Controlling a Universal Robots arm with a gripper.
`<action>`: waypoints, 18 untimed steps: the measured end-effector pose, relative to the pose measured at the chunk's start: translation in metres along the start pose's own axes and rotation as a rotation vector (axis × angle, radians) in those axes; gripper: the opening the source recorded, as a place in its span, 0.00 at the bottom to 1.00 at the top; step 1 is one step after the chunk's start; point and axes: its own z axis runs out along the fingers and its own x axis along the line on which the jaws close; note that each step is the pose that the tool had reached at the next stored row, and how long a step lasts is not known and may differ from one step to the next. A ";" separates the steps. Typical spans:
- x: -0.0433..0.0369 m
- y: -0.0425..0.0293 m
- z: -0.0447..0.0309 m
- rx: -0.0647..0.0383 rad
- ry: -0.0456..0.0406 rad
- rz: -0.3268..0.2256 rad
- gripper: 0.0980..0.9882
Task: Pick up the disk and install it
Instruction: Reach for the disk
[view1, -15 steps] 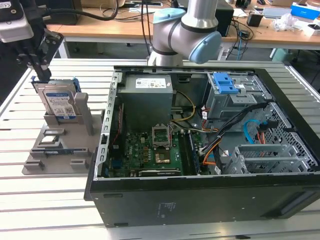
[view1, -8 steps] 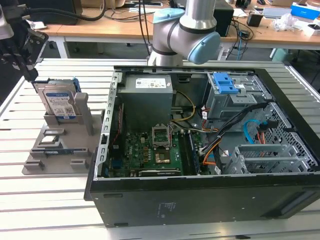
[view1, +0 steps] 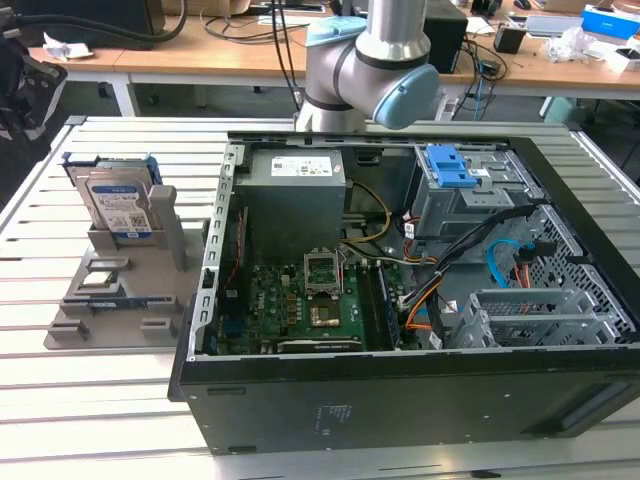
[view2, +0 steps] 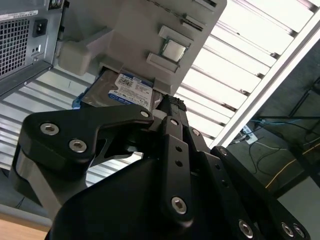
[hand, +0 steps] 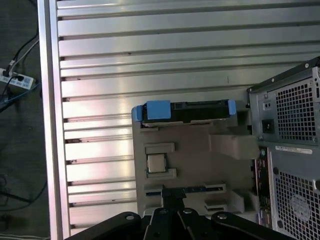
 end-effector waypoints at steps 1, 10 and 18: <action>0.0036 -0.0003 -0.0001 0.000 -0.0001 0.000 0.01; 0.0323 -0.0024 -0.0009 0.000 0.0000 0.000 0.01; 0.0610 -0.0046 -0.0017 0.000 -0.0001 0.000 0.01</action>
